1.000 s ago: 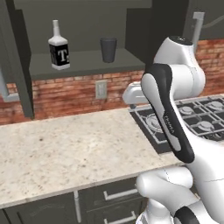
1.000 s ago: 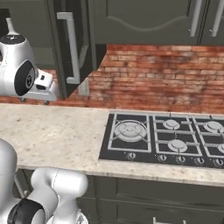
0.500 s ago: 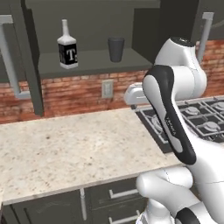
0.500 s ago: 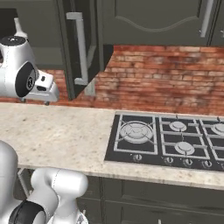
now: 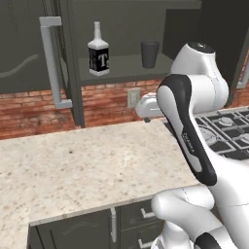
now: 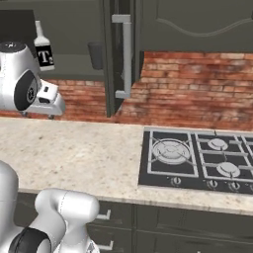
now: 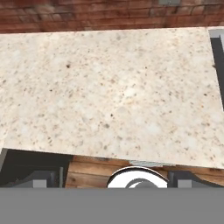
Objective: There is a bowl on the dining counter. Grab a lemon wedge from the fridge and place it in the bowl. Then get the liquor bottle and glass cup from the cabinet and place them next to the bowl.
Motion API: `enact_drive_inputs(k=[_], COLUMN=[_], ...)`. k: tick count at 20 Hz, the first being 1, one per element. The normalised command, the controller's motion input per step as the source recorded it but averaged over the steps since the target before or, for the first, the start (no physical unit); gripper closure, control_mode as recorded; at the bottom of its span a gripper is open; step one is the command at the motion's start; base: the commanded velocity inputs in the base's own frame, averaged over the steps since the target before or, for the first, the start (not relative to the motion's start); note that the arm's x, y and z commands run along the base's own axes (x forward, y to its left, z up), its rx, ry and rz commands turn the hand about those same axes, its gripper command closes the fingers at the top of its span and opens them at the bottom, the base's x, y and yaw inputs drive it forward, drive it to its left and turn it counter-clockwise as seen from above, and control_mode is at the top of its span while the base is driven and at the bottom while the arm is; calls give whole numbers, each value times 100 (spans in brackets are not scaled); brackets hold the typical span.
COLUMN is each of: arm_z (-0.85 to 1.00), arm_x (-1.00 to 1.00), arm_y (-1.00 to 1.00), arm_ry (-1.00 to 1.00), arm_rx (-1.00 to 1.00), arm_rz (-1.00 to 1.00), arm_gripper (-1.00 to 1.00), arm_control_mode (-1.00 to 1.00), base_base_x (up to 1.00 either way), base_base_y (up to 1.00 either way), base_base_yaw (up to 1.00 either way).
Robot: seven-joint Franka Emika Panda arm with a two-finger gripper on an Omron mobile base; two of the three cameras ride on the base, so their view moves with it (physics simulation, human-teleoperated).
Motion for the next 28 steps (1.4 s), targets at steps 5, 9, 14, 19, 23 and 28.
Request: enact_drive_inputs(k=[5, 9, 14, 19, 23, 28], arm_z=[0, 0, 8, 66, 77, 41], arm_x=[0, 0, 10, 0, 2, 47], arm_y=[0, 0, 8, 3, 0, 5], arm_ry=[0, 0, -4, -30, -33, -16], arm_rx=[0, 0, 0, 0, 0, 2], arm_rz=[0, 0, 0, 1, 2, 5], arm_gripper=[-100, -100, -100, -100, -100, -100], arm_control_mode=[100, 100, -100, -100, -100, -100], base_base_x=[98, 97, 26, 0, 0, 0], base_base_y=[0, 8, 8, 0, 0, 0], base_base_yaw=[-10, -7, -1, 0, 0, 0])
